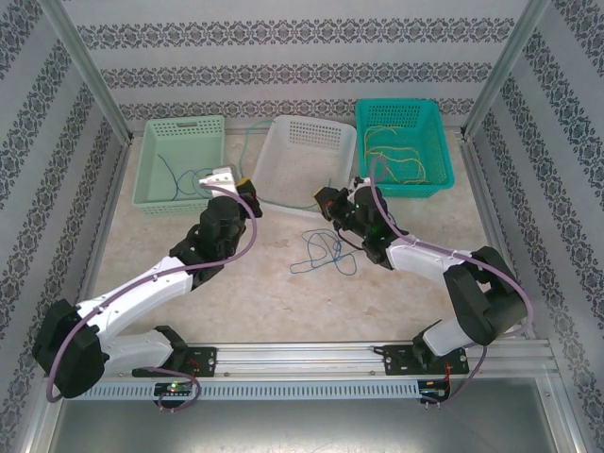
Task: Untangle the cables
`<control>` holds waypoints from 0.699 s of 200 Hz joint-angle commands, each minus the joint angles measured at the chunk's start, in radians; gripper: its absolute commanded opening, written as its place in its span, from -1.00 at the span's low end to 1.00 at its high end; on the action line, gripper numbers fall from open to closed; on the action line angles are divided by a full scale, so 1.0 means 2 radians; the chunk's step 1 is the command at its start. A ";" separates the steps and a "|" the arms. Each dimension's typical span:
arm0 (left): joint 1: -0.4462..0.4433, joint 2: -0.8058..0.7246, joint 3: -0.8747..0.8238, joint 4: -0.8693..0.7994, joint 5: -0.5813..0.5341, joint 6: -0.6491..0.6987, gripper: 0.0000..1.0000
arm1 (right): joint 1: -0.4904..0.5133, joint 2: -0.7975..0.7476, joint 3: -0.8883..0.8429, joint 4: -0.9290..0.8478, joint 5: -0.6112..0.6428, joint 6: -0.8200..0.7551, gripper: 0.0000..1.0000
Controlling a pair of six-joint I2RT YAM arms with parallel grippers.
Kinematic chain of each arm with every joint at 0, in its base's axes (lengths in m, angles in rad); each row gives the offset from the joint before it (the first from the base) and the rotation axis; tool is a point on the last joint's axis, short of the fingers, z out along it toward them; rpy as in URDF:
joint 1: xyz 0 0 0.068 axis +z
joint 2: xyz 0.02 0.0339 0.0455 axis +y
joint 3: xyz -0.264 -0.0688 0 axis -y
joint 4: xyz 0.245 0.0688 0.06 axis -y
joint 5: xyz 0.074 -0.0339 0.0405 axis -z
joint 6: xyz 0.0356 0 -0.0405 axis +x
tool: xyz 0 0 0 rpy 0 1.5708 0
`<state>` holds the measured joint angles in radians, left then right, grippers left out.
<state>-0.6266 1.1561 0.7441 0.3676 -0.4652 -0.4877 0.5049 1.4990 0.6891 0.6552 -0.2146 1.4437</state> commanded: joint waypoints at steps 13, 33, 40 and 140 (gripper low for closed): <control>0.033 0.005 -0.024 0.178 0.036 -0.082 -1.00 | -0.015 -0.006 -0.022 0.096 0.028 0.056 -1.00; 0.040 0.023 -0.029 0.228 0.053 -0.102 -1.00 | -0.022 0.009 -0.027 0.133 0.025 0.083 -1.00; 0.042 0.031 -0.033 0.250 0.061 -0.112 -1.00 | -0.023 0.015 -0.027 0.144 0.023 0.092 -1.00; 0.066 0.144 -0.012 0.443 0.117 -0.216 -1.00 | 0.011 0.111 -0.048 0.266 0.038 0.187 -1.00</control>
<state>-0.5156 1.4326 0.6765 1.1011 -0.2783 -0.8642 0.5198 1.6890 0.6174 1.0660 -0.1745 1.7733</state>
